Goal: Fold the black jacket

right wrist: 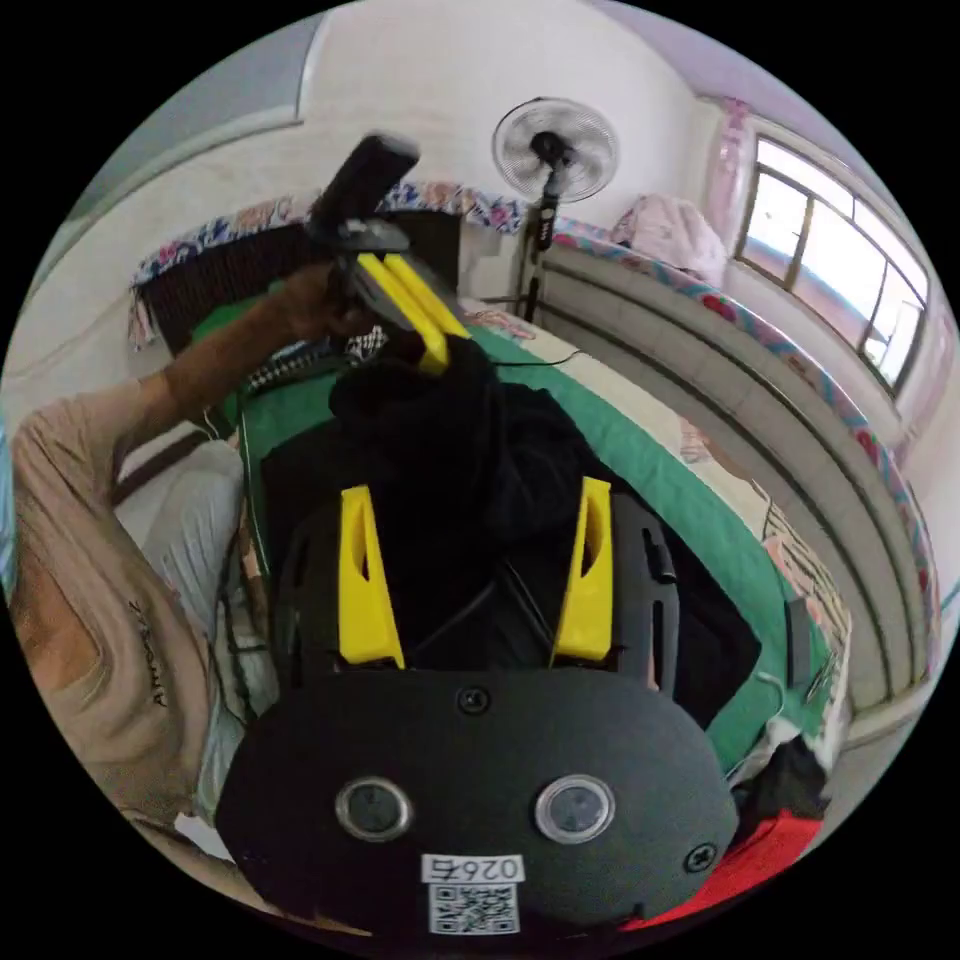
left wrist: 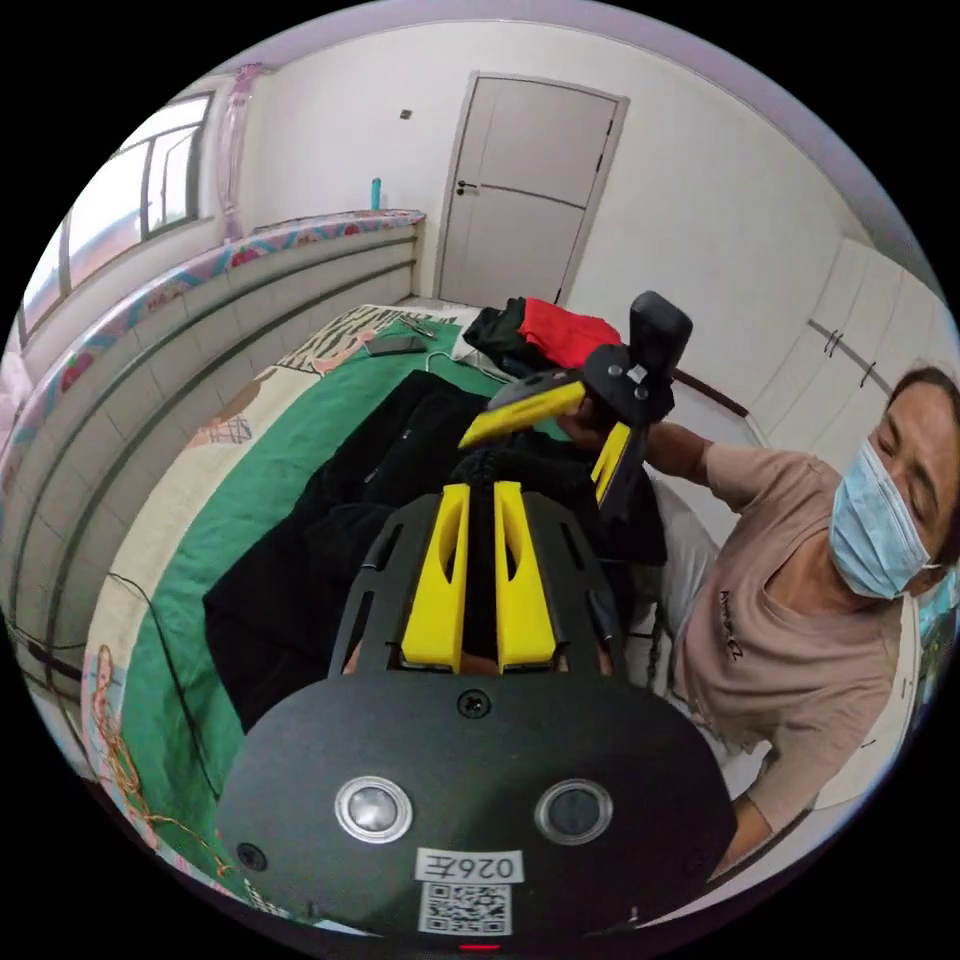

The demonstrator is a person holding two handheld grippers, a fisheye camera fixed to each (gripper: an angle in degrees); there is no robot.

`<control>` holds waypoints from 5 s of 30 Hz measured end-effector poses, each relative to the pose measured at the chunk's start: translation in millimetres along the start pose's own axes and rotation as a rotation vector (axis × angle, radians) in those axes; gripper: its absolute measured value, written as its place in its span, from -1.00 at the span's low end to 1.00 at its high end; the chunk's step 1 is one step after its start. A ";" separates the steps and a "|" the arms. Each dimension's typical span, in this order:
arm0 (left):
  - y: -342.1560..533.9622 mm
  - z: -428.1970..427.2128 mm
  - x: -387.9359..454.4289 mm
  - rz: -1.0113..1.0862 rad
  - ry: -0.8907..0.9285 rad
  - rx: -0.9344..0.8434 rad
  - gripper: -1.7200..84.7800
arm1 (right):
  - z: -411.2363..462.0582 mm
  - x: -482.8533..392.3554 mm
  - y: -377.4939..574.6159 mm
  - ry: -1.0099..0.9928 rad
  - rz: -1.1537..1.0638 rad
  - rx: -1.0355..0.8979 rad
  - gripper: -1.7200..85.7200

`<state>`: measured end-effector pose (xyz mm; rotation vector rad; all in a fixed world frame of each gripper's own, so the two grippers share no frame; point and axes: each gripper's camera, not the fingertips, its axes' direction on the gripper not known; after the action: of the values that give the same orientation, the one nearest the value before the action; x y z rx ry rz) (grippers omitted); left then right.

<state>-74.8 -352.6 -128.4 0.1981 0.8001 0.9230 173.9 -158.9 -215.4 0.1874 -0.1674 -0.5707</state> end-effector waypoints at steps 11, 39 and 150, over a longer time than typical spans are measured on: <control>47.6 -39.5 -164.6 -0.482 -0.557 0.214 -0.67 | 115.7 208.5 -143.3 0.711 0.472 -0.259 -0.59; 127.1 38.5 -162.7 -0.422 -0.234 0.046 -0.43 | 145.1 206.2 65.6 0.017 0.637 -0.157 -0.50; 338.2 -213.5 -111.2 -0.173 0.127 1.080 -0.90 | -182.8 114.8 342.4 0.190 0.418 0.827 -0.97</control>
<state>-475.6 -269.8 -58.3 0.9965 1.3540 0.2603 484.9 84.2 -304.6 0.9817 -0.2438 -0.0353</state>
